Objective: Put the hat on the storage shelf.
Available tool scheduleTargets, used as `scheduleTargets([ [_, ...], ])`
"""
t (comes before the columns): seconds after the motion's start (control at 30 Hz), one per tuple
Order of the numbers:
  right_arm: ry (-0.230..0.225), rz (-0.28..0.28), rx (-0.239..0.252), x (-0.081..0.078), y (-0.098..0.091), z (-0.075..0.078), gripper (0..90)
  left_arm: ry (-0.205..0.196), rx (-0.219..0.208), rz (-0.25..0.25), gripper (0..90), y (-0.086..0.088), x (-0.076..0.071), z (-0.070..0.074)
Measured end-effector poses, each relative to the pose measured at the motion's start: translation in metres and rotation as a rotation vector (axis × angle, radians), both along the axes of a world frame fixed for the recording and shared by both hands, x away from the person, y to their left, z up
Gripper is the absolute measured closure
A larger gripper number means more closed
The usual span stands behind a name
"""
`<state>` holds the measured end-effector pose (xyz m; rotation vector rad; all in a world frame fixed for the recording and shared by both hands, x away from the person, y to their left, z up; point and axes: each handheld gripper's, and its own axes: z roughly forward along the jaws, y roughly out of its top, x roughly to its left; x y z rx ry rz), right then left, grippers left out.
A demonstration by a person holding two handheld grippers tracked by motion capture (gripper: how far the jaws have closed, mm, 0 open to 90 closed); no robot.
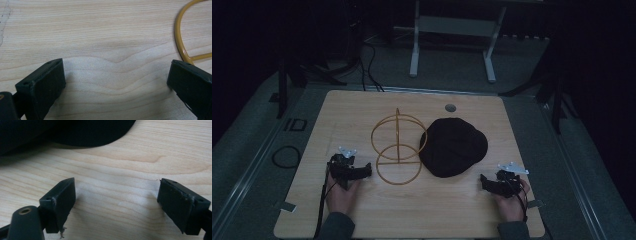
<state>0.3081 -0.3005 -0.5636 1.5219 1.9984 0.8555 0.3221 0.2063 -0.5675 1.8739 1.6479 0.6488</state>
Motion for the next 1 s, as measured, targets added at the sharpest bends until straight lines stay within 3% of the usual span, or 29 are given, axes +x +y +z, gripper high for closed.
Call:
scheduleTargets([
  [0.27, 0.006, -0.007, -0.002, -0.002, 0.002, 0.001, 15.5, 0.0, 0.0, 0.001, 1.2, 0.0, 0.0, 0.0],
  [0.5, 0.051, 0.011, -0.015, 0.002, 0.004, 0.004, 15.4, 0.0, 0.0, 0.001, 1.2, 0.0, 0.0, 0.0],
  [0.7, 0.106, 0.068, -0.033, 0.007, 0.002, 0.009, 15.6, 0.0, 0.0, 0.004, 1.2, 0.0, 0.0, 0.0],
  [0.8, 0.133, 0.088, -0.041, 0.011, 0.003, 0.013, 20.9, 0.0, 0.0, 0.005, 1.2, -0.001, 0.0, 0.0],
  [1.0, 0.173, 0.13, 0.006, 0.015, 0.005, 0.02, 28.3, -0.001, -0.001, 0.007, 1.2, -0.001, 0.0, 0.0],
])
